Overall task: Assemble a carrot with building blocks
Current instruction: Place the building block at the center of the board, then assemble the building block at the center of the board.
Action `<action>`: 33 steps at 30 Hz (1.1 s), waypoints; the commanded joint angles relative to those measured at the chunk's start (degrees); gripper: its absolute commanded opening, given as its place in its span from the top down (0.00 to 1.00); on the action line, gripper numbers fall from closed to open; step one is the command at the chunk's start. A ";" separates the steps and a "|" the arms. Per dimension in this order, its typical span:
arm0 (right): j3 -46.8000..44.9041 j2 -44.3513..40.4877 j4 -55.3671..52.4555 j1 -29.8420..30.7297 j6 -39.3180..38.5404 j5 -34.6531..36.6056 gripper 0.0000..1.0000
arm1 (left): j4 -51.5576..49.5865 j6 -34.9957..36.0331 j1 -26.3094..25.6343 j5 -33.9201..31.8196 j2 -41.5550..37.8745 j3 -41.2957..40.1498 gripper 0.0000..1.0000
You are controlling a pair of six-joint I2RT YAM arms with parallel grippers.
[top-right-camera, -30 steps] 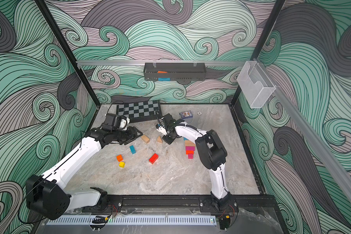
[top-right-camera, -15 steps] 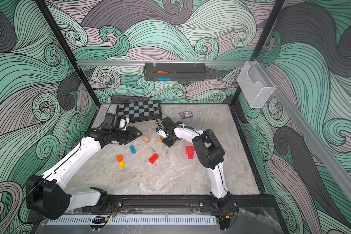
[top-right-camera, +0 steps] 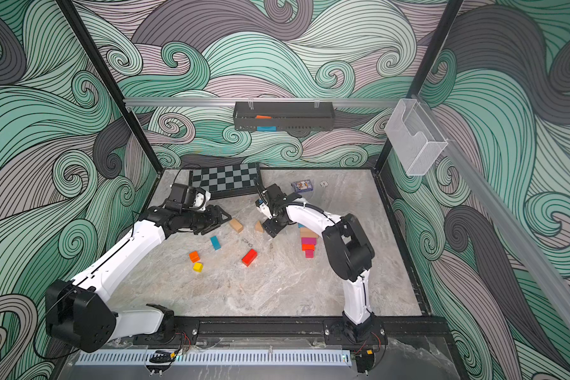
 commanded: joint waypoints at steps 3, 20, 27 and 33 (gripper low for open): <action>2.65 -1.64 -10.99 -0.06 12.79 -3.68 0.59 | 2.32 2.75 0.80 1.89 -0.33 2.13 0.41; 1.45 6.80 -8.80 -3.01 24.86 -6.19 1.00 | 2.91 2.43 0.95 7.37 3.38 3.53 0.46; 5.54 10.65 -6.38 -5.60 25.37 -5.17 1.00 | 2.14 2.96 0.90 7.36 3.76 3.45 0.46; 8.84 13.17 -6.43 -6.07 25.75 -6.16 1.00 | 2.11 3.22 1.02 7.45 4.46 3.35 0.46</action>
